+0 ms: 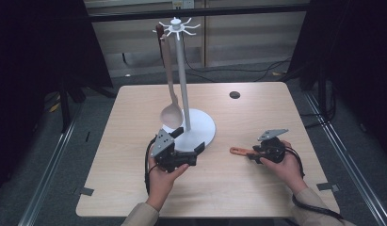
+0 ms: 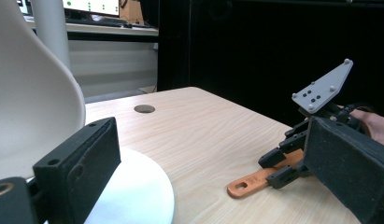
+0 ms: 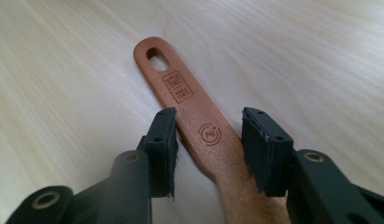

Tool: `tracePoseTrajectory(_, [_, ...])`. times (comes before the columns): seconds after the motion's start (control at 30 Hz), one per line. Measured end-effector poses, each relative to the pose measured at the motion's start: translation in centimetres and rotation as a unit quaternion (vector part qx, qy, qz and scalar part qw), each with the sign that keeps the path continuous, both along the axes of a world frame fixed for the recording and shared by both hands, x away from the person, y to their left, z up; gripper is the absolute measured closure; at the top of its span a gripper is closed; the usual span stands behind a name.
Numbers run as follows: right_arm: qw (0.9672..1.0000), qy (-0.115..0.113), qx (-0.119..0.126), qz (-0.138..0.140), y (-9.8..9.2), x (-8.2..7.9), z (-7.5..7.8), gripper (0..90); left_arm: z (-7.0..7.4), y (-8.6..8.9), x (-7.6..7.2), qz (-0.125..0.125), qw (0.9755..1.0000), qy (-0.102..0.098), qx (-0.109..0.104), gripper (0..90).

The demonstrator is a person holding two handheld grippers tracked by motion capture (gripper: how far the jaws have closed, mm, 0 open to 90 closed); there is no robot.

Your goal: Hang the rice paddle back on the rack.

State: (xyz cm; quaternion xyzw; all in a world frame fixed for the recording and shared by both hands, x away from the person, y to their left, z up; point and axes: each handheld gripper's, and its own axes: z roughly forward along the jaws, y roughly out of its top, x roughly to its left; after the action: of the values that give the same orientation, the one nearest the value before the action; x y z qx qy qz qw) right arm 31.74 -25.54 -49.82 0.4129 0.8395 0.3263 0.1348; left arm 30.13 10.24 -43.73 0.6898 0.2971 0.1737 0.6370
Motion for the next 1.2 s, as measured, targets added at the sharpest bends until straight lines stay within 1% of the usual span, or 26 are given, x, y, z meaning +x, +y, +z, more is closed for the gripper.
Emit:
tracePoseTrajectory(0.03, [0.9999,0.009,0.009,-0.006,0.1,-0.3,0.1,60.5,0.0,-0.1,0.0,0.000,1.0000,0.001,-0.001,3.8])
tracePoseTrajectory(0.07, [0.9999,0.009,0.009,-0.006,0.1,-0.3,0.1,60.5,0.0,0.0,0.0,-0.002,1.0000,-0.002,0.002,3.8])
tracePoseTrajectory(0.1, [0.9998,0.014,0.014,-0.008,0.1,-0.3,0.1,61.4,0.0,-0.1,0.0,0.000,1.0000,0.001,-0.001,3.9])
tracePoseTrajectory(0.13, [0.9993,0.024,0.025,-0.011,0.2,-0.4,0.1,62.2,0.0,0.0,0.0,-0.002,1.0000,-0.001,-0.001,3.9])
tracePoseTrajectory(0.23, [0.9988,0.031,0.033,-0.020,0.3,-0.6,0.2,63.3,0.0,0.1,0.0,-0.006,1.0000,-0.002,0.005,4.0])
tracePoseTrajectory(0.27, [0.9984,0.036,0.038,-0.023,0.4,-0.7,0.2,63.7,0.1,0.2,0.0,-0.006,0.9999,-0.001,0.012,4.0])
tracePoseTrajectory(0.3, [0.9976,0.044,0.044,-0.030,0.4,-0.8,0.3,64.3,0.1,0.2,-0.1,-0.006,0.9999,-0.001,0.010,4.1])
tracePoseTrajectory(0.37, [0.9976,0.045,0.041,-0.032,0.6,-0.9,0.3,65.4,0.1,0.2,-0.2,-0.004,1.0000,0.001,0.003,4.1])
tracePoseTrajectory(0.43, [0.9976,0.049,0.036,-0.033,0.9,-1.1,0.4,66.1,0.1,0.4,-0.2,-0.006,1.0000,0.002,0.006,4.2])
tracePoseTrajectory(0.47, [0.9975,0.052,0.035,-0.033,1.0,-1.2,0.5,66.1,0.1,0.6,-0.2,-0.007,0.9999,-0.002,0.013,4.2])
tracePoseTrajectory(0.53, [0.9979,0.047,0.033,-0.032,1.3,-1.5,0.4,66.1,0.1,0.6,-0.4,-0.004,1.0000,0.001,0.004,4.2])
tracePoseTrajectory(0.57, [0.9980,0.044,0.034,-0.028,1.4,-1.5,0.4,66.0,0.1,0.8,-0.3,-0.008,0.9999,-0.003,0.012,4.2])
tracePoseTrajectory(0.6, [0.9981,0.045,0.034,-0.024,1.5,-1.6,0.4,65.7,0.1,0.8,-0.4,-0.004,0.9999,0.003,0.010,4.2])
tracePoseTrajectory(0.63, [0.9986,0.039,0.031,-0.019,1.6,-1.6,0.4,63.7,0.1,0.9,-0.5,-0.004,0.9999,0.003,0.013,4.2])
tracePoseTrajectory(0.67, [0.9989,0.033,0.027,-0.021,1.8,-1.7,0.4,58.3,0.0,0.8,-0.4,-0.007,0.9999,0.004,0.007,4.3])
tracePoseTrajectory(0.73, [0.9994,0.021,0.023,-0.017,2.1,-1.6,0.4,52.6,0.0,1.0,-0.3,-0.006,0.9999,0.000,0.012,4.2])
tracePoseTrajectory(0.77, [0.9996,0.013,0.021,-0.015,2.3,-1.6,0.5,52.4,-0.1,1.0,-0.4,-0.004,0.9999,0.001,0.013,4.2])
tracePoseTrajectory(0.8, [0.9996,0.011,0.023,-0.012,2.4,-1.5,0.6,52.2,-0.1,0.9,-0.4,-0.003,0.9999,0.002,0.017,4.3])
tracePoseTrajectory(0.83, [0.9996,0.007,0.026,-0.008,2.5,-1.4,0.6,50.9,-0.2,0.8,-0.4,-0.005,0.9999,0.003,0.011,4.3])
tracePoseTrajectory(0.87, [0.9997,0.004,0.022,-0.006,2.7,-1.3,0.5,49.6,-0.3,0.9,-0.5,-0.007,0.9998,0.005,0.015,4.3])
tracePoseTrajectory(0.93, [0.9997,0.010,0.022,-0.001,3.0,-1.0,0.3,49.5,-0.5,0.8,-0.6,-0.004,0.9997,0.012,0.019,4.3])
tracePoseTrajectory(1.0, [0.9999,0.006,0.012,0.002,3.3,-0.7,0.1,49.1,-0.7,0.9,-0.6,-0.004,0.9997,0.011,0.023,4.3])
tracePoseTrajectory(1.03, [0.9999,0.004,0.010,0.004,3.5,-0.6,-0.1,49.0,-0.7,0.8,-0.8,0.000,0.9997,0.017,0.016,4.3])
tracePoseTrajectory(1.07, [0.9999,0.003,0.011,-0.004,3.7,-0.4,-0.1,48.9,-0.7,0.9,-0.8,-0.002,0.9996,0.015,0.023,4.3])
tracePoseTrajectory(1.13, [0.9998,0.006,0.012,-0.014,3.9,-0.2,-0.1,48.1,-0.8,0.9,-0.8,-0.005,0.9997,0.015,0.018,4.4])
tracePoseTrajectory(1.2, [0.9999,0.007,0.012,-0.008,4.1,0.1,-0.1,46.9,-0.8,1.0,-0.8,-0.003,0.9996,0.013,0.025,4.4])
